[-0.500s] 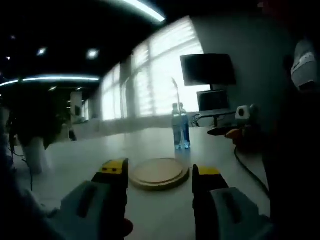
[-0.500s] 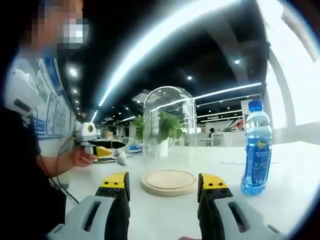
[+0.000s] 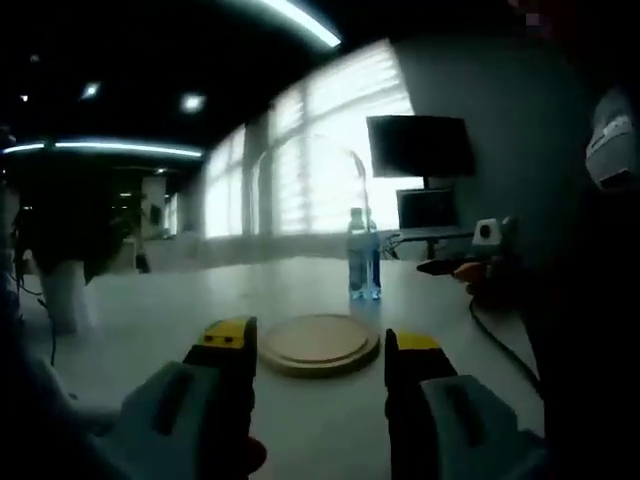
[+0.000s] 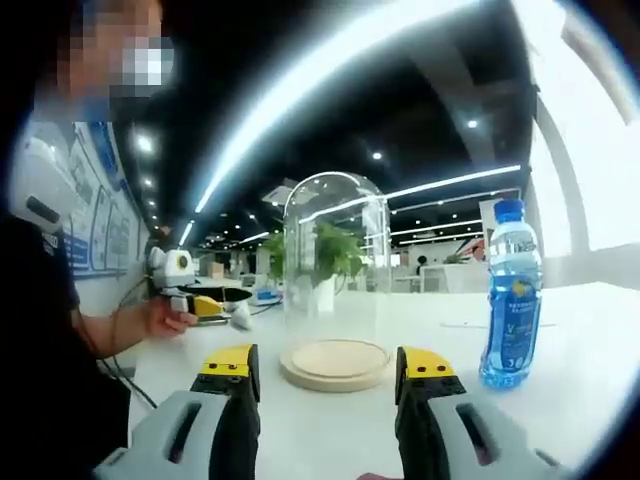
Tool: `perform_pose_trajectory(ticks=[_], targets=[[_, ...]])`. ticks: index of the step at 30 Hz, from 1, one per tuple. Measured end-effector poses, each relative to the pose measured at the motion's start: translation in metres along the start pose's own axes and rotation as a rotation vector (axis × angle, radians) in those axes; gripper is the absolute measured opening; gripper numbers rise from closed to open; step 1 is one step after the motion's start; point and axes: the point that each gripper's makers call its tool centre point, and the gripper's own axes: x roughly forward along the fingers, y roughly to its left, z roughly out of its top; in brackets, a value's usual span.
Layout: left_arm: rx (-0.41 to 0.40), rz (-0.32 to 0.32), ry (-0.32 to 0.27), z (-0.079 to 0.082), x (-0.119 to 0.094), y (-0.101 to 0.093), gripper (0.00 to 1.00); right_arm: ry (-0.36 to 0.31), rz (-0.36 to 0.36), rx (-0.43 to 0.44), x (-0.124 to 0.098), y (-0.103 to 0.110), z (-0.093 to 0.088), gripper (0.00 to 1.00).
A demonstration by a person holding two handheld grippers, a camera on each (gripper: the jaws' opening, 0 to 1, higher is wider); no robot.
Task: Open the cover put in the Mizone put the cover back on
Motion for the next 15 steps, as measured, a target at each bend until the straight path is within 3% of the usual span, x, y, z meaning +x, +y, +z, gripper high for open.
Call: perform_pose_trajectory(ticks=[8, 12, 15], targets=[[0.03, -0.005, 0.031, -0.006, 0.002, -0.005, 0.44, -0.024, -0.024, 0.025, -0.002, -0.006, 0.005, 0.48], [0.027, -0.001, 0.028, -0.005, 0.002, -0.004, 0.44, -0.047, -0.129, -0.029, -0.003, -0.02, 0.012, 0.41], [-0.001, 0.002, 0.014, -0.003, 0.0, 0.0, 0.44, -0.029, -0.087, -0.017, 0.007, -0.018, 0.01, 0.41]])
